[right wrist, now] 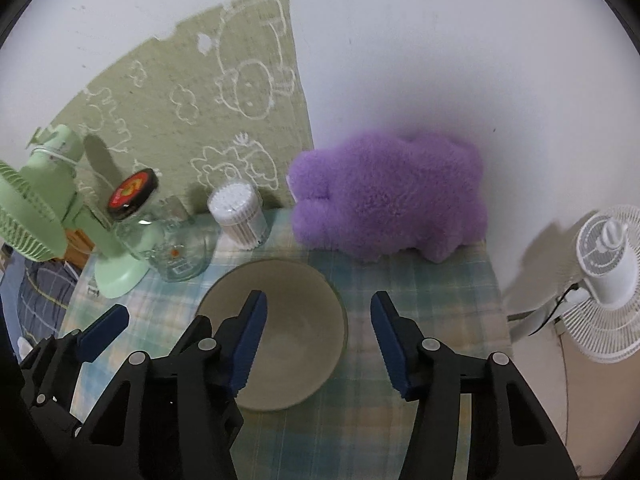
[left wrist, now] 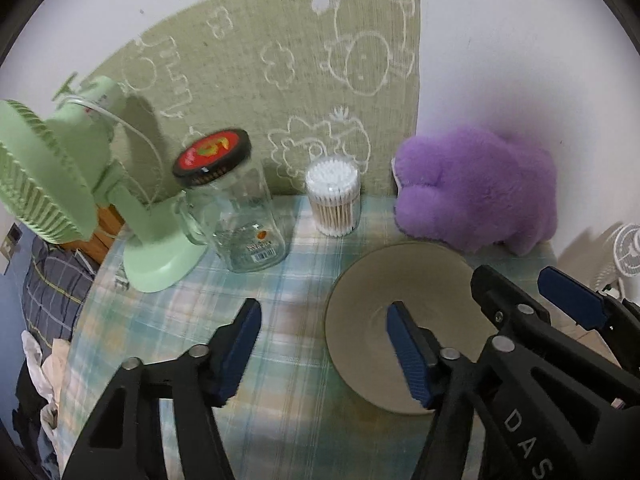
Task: Organize plates and bowls
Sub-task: 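Move both grippers to the grey-green bowl by the purple plush and grasp its rim, then lift the third grey-green bowl with both grippers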
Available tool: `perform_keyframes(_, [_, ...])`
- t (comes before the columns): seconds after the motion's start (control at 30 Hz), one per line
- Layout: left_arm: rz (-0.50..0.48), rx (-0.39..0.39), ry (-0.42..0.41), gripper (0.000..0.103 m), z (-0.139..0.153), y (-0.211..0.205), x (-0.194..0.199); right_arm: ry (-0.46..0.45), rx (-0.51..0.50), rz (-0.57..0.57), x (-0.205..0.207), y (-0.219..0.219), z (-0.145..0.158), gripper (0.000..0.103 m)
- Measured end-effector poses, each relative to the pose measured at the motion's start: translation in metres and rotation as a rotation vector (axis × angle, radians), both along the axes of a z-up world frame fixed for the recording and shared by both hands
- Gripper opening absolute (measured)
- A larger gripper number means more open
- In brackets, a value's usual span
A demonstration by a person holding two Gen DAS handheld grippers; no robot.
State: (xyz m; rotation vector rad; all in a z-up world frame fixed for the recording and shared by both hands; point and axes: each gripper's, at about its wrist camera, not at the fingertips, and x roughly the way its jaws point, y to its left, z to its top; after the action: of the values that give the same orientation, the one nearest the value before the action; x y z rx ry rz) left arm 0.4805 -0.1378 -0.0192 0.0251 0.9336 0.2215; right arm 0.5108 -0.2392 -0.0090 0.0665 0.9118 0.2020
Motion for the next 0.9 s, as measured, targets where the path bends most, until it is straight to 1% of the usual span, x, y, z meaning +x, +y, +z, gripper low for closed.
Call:
perform_keyframes(0.07, [-0.002,-0.005,0.015,0.056,-0.009,0.000,0.006,0.015,-0.004,-0.005,0.006,0.001,-0.008,0.053])
perform_keyframes(0.13, [-0.004,0.004,0.021,0.049,-0.016,-0.001,0.011,0.026,-0.009,-0.009,0.012,0.002,-0.017,0.050])
perform_keyframes(0.23, [-0.002,0.011,0.031,0.043,-0.027,0.000,0.017,0.040,-0.017,-0.013,0.019,0.004,-0.027,0.044])
perform_keyframes(0.33, [-0.002,-0.010,0.053,0.035,-0.036,0.002,0.020,0.050,-0.022,-0.011,0.023,0.006,-0.035,0.037])
perform_keyframes(0.37, [-0.001,-0.013,0.060,0.033,-0.040,0.003,0.021,0.053,-0.025,-0.009,0.024,0.007,-0.037,0.033])
perform_keyframes(0.4, [-0.001,-0.015,0.064,0.028,-0.042,0.002,0.021,0.058,-0.029,-0.008,0.025,0.008,-0.040,0.028])
perform_keyframes(0.43, [-0.001,-0.018,0.071,0.023,-0.044,0.002,0.022,0.060,-0.035,-0.011,0.026,0.008,-0.043,0.027])
perform_keyframes(0.5, [-0.002,-0.026,0.084,0.017,-0.047,0.002,0.023,0.053,-0.050,-0.016,0.028,0.008,-0.044,0.020])
perform_keyframes(0.57, [0.000,-0.019,0.076,0.017,-0.047,0.001,0.023,0.050,-0.051,-0.017,0.030,0.007,-0.046,0.017])
perform_keyframes(0.73, [0.000,-0.011,0.067,0.017,-0.047,0.001,0.025,0.045,-0.049,-0.012,0.033,0.008,-0.047,0.017])
perform_keyframes(0.9, [-0.006,-0.011,0.082,0.017,-0.047,0.000,0.025,0.055,-0.047,-0.006,0.032,0.006,-0.047,0.017])
